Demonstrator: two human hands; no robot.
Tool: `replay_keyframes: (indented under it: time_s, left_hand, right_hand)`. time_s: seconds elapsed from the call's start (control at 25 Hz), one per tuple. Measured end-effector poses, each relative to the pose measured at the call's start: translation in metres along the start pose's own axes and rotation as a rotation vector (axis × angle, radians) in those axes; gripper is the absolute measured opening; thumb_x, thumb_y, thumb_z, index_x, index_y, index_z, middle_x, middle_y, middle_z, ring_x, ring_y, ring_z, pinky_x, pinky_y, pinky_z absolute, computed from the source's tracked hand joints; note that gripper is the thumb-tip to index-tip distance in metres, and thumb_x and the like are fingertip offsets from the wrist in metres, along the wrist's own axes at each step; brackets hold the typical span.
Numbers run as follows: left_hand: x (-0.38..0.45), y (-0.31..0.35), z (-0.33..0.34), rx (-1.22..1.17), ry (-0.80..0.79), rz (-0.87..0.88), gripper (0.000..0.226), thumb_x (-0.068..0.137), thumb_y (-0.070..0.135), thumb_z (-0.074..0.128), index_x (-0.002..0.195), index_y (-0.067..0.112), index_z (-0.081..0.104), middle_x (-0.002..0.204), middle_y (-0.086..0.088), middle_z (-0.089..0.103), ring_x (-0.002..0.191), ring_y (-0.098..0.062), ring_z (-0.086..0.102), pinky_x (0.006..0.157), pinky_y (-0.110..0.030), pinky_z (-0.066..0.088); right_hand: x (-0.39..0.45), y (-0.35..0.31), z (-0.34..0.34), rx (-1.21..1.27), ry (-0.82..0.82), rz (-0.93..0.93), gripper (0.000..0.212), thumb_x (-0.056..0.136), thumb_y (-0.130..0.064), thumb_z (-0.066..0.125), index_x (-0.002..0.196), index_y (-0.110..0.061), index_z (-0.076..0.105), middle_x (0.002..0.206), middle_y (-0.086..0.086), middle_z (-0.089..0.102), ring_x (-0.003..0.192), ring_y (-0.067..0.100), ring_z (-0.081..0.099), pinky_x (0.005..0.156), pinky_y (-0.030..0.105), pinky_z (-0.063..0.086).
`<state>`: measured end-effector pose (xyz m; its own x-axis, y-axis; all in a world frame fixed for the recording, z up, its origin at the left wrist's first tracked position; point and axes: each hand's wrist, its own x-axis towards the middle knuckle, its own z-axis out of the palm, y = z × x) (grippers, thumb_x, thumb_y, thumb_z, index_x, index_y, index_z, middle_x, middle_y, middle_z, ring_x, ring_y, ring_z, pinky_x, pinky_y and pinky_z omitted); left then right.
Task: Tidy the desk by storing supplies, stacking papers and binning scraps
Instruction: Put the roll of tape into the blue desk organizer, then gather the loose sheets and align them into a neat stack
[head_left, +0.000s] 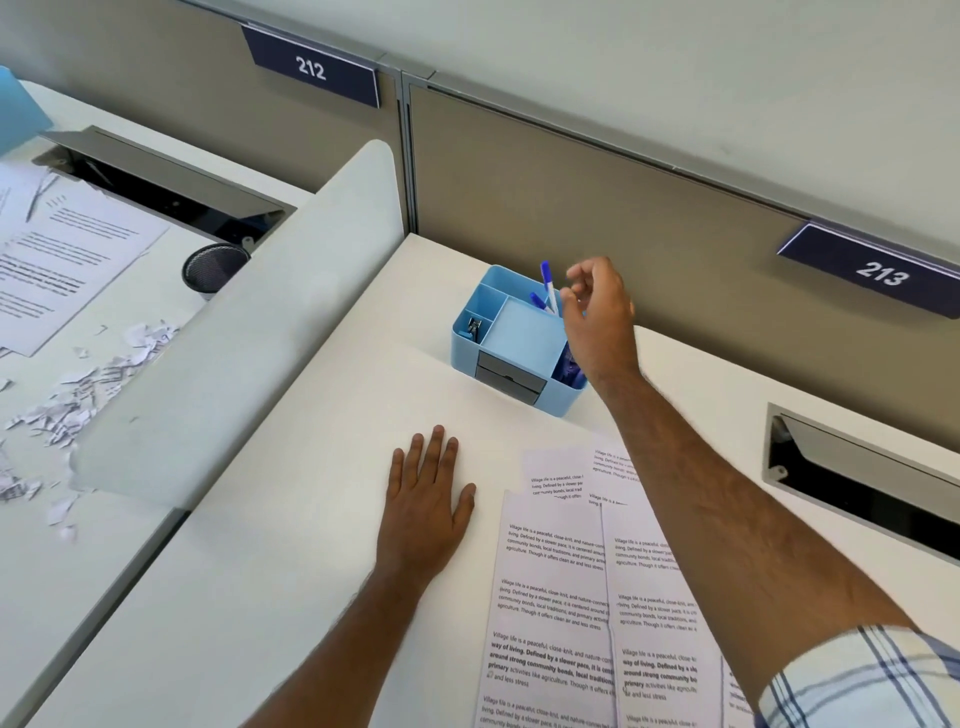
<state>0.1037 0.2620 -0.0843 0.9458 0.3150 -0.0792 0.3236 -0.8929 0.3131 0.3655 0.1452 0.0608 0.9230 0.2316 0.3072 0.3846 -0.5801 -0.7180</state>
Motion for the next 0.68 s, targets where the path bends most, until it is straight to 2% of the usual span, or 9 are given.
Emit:
replay_keyframes:
  time_s: [0.16,0.32,0.48,0.68]
  left_hand:
    - [0.001,-0.001,-0.002,-0.003,-0.017,0.001,0.066,0.104,0.05,0.028,0.163,0.021,0.02,0.172,0.001,0.008,0.159,-0.022,0.004,0.128,-0.045,0.005]
    - [0.002,0.0,-0.013,-0.041,-0.058,-0.013,0.073,0.099,0.057,0.014,0.162,0.022,0.022,0.171,0.003,0.009,0.159,-0.021,0.005,0.129,-0.039,0.0]
    - [-0.008,0.009,-0.027,-0.091,-0.134,-0.053,0.064,0.105,0.052,0.031,0.16,0.02,0.029,0.171,0.002,0.015,0.158,-0.023,0.011,0.129,-0.039,0.008]
    - [-0.037,0.023,-0.042,-0.123,-0.237,-0.078,0.058,0.106,0.049,0.039,0.157,0.021,0.037,0.17,0.003,0.019,0.157,-0.024,0.018,0.126,-0.041,0.022]
  right_hand:
    - [-0.049,0.025,-0.035,-0.004,0.007,0.059,0.02,0.093,-0.01,0.056,0.102,-0.028,0.053,0.097,-0.012,0.06,0.083,0.015,0.057,0.09,0.055,0.05]
    - [-0.111,0.042,-0.073,-0.059,-0.031,0.149,0.021,0.097,-0.013,0.059,0.102,-0.033,0.051,0.1,-0.013,0.062,0.081,0.011,0.059,0.093,0.048,0.048]
    - [-0.18,0.063,-0.107,-0.129,-0.125,0.175,0.02,0.098,-0.015,0.061,0.105,-0.032,0.052,0.104,-0.014,0.062,0.081,0.009,0.06,0.093,0.04,0.041]
    - [-0.262,0.088,-0.145,-0.185,-0.194,0.223,0.025,0.092,-0.016,0.066,0.104,-0.033,0.054,0.095,-0.014,0.057,0.077,0.007,0.057,0.088,0.042,0.044]
